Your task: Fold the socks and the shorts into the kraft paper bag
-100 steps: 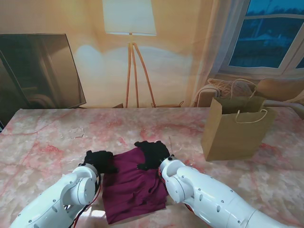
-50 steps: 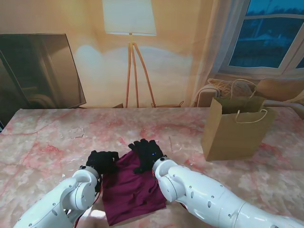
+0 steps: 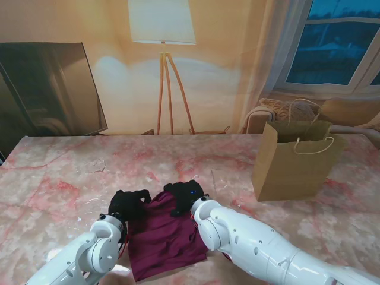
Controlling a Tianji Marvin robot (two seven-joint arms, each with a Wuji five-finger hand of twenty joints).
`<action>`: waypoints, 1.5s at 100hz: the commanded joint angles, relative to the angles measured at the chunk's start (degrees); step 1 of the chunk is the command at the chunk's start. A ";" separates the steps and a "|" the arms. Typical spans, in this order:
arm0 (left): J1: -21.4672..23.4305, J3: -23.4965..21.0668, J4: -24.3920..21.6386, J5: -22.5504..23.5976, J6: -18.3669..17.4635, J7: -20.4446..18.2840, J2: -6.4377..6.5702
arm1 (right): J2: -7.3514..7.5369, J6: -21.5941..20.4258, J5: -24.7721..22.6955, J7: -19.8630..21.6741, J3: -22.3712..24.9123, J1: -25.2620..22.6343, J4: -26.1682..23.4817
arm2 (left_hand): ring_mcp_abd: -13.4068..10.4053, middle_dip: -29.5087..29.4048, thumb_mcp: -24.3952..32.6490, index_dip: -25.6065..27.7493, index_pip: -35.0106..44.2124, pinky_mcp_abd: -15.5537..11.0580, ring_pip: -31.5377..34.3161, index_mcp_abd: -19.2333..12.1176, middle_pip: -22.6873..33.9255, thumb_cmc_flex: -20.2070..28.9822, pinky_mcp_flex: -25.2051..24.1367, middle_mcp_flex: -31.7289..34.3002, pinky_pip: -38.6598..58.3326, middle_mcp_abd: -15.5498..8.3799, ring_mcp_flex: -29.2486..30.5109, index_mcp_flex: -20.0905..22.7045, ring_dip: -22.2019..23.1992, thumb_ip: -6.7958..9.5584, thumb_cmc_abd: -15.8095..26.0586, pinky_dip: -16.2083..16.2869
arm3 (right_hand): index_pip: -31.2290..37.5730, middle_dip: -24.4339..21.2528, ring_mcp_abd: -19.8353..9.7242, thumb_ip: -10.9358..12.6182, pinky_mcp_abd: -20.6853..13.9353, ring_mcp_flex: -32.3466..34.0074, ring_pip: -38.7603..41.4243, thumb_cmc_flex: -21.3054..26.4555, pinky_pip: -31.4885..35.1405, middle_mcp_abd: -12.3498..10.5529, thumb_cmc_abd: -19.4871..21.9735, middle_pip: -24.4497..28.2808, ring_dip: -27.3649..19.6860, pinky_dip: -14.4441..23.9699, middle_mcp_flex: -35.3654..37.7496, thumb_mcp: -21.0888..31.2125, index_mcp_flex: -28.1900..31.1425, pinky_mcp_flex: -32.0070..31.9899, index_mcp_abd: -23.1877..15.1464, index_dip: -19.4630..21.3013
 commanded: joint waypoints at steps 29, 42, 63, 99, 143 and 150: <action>-0.09 -1.12 0.21 -0.91 -1.07 3.76 -1.08 | -0.10 -2.45 -0.48 -4.35 3.14 -1.78 -0.25 | 0.29 1.21 1.22 -3.07 -1.89 -0.60 0.39 0.45 0.08 3.33 -0.16 2.61 1.08 -3.15 1.73 -6.29 2.04 -3.08 0.00 0.12 | 32.50 13.20 -2.47 -11.52 1.94 5.10 9.19 13.35 11.90 -2.69 -2.03 -0.68 7.37 3.92 15.10 1.25 33.32 5.69 -25.66 5.55; -0.49 -1.65 -0.18 -0.06 -1.13 3.62 -0.90 | -0.84 -2.54 -0.65 -8.66 4.78 -2.44 0.01 | -0.41 -0.53 1.14 -35.30 -31.92 -0.39 -1.03 12.86 1.35 3.00 -0.39 1.57 0.69 -5.09 1.36 -8.16 1.75 -3.28 0.32 -0.35 | 31.97 2.41 -1.80 -11.21 2.85 13.19 6.48 14.30 18.09 -1.28 -2.17 -7.22 3.24 6.63 23.82 1.45 34.00 12.47 -25.16 7.04; -2.46 -1.70 -0.25 1.77 -0.26 4.49 -0.90 | -2.70 -1.53 0.18 -15.23 7.12 -2.90 1.15 | -1.04 -3.13 0.52 -47.20 -28.45 -0.57 -0.92 8.18 -1.79 1.21 -0.43 4.36 1.29 -5.69 1.74 9.57 -3.10 -3.14 -0.08 -0.94 | 32.93 1.02 -1.44 -10.77 2.77 18.01 10.28 15.22 23.34 0.16 -1.50 -5.25 4.24 7.77 28.58 1.40 33.93 16.24 -23.22 6.43; -3.22 -3.33 -0.17 1.73 -1.23 11.68 -2.18 | -2.70 -3.99 -4.40 -25.93 8.85 -3.25 2.84 | 1.82 -7.81 -0.15 -50.61 -13.19 2.53 -5.85 0.87 2.39 -2.39 -5.32 -5.73 -2.24 -0.31 -10.42 17.04 -6.89 -3.01 -1.42 -0.06 | 35.10 2.56 -2.38 -10.44 2.16 16.24 14.88 15.27 23.45 0.34 -0.57 -1.04 6.08 7.00 26.71 0.95 32.39 15.12 -22.18 6.35; 4.68 -6.32 -3.64 4.34 -5.00 13.88 -1.48 | 2.80 -11.09 -13.82 -31.27 11.63 -10.02 -1.25 | 1.15 12.99 -1.14 -53.91 -12.95 2.56 -0.31 -1.28 8.16 -3.03 -8.97 -8.12 -9.63 -0.95 -14.27 19.80 0.91 -2.89 -2.06 -1.27 | 35.97 1.90 -3.21 -10.63 1.80 15.80 15.38 14.76 21.90 -0.48 -0.96 0.06 5.78 5.73 26.57 0.76 32.36 13.97 -23.15 5.09; 6.47 -6.99 -4.81 5.65 -5.69 13.90 -1.14 | 3.38 -12.58 -14.13 -31.29 12.88 -11.65 -2.41 | 1.13 19.76 -1.49 -54.18 -13.04 2.18 5.00 -1.26 9.59 -2.88 -9.49 -7.38 -10.28 -1.41 -15.09 20.00 5.57 -2.78 -1.92 -1.44 | 36.27 1.96 -3.38 -10.68 1.85 15.65 15.12 14.80 21.64 -0.72 -1.20 0.06 5.65 5.56 26.52 0.95 32.44 13.78 -23.20 5.08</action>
